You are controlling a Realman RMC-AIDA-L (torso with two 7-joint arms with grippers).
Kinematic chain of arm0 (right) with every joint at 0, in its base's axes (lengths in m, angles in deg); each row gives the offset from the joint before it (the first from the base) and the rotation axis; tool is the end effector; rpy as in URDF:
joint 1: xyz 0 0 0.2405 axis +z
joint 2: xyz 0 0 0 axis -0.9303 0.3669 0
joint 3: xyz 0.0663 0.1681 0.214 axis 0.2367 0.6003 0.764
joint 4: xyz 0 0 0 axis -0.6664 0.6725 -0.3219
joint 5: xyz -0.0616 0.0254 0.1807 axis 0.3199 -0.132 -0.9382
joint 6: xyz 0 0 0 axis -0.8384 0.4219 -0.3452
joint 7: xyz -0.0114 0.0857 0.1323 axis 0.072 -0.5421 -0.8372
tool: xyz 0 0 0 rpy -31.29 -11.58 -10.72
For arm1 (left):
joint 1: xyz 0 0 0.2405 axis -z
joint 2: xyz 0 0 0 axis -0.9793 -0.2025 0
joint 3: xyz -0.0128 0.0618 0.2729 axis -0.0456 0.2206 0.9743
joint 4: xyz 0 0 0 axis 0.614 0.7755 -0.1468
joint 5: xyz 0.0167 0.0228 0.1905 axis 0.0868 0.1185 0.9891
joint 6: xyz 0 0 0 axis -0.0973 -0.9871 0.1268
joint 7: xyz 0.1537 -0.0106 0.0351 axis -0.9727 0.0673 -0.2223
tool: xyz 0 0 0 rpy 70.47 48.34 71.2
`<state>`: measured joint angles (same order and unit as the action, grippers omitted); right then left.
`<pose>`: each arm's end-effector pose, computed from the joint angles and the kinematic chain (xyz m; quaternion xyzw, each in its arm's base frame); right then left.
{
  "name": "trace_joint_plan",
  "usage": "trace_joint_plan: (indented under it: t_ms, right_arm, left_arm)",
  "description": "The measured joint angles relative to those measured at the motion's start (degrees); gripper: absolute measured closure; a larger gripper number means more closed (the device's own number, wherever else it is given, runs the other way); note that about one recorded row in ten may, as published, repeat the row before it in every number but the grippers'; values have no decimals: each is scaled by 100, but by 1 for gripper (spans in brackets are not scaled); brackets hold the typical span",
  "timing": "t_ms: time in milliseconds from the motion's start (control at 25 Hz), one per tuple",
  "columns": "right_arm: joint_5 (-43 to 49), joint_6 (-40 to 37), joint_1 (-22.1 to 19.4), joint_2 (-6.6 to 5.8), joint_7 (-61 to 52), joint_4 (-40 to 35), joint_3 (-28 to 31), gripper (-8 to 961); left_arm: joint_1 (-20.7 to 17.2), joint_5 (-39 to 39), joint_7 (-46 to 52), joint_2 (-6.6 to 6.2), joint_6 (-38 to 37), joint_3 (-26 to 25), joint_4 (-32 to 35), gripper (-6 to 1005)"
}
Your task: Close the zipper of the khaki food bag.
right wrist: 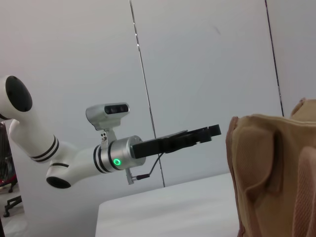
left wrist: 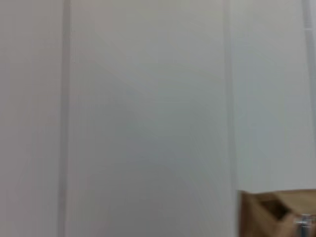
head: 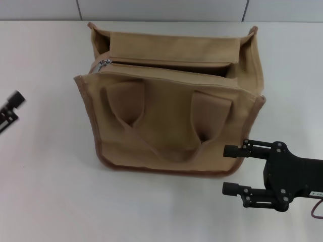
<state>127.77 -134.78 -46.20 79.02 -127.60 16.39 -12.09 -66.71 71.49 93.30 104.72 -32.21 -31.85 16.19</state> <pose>0.2706 0.2408 -0.0409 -0.9313 0.0981 0.3478 0.0457 -0.3492 0.2263 0.0478 -0.8063 -0.1543 -0.3904 0.4167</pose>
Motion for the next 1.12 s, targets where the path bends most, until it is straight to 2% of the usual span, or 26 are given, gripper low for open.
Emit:
trace_joint_plan:
  t_ms: [40,320,360,400,480,560,640,1000,1040,1120]
  right_arm:
    - [-2,6,24,2,0,16,-5,240]
    - [-3,7,52,8,10,20,-11,240]
    - [-3,7,52,8,10,20,-11,240]
    - [-3,7,50,10,12,21,-14,240]
    - [-3,0,20,14,29,77,-7,240]
    - [-3,-2,7,15,33,86,-4,240]
    - [-3,-3,-8,15,35,89,-3,241]
    - [-2,-9,-23,12,40,163,7,241]
    - [-2,-10,-23,10,40,167,9,241]
    - [-3,-10,-22,9,41,168,9,241]
  left_arm:
    - [16,24,-28,42,93,-233,-3,233]
    - [258,95,-36,91,354,-87,-154,235]
    - [358,119,-43,93,407,-16,-274,235]
    - [538,251,-58,93,506,379,-338,235]
    - [666,307,-70,106,672,693,-357,235]
    - [666,307,-70,106,672,693,-357,236]
    - [866,311,-178,113,803,787,-615,236]
    - [1055,322,-272,121,862,820,-845,238]
    - [1148,275,-627,120,940,782,-1180,238]
    - [1161,264,-689,119,984,772,-1225,238]
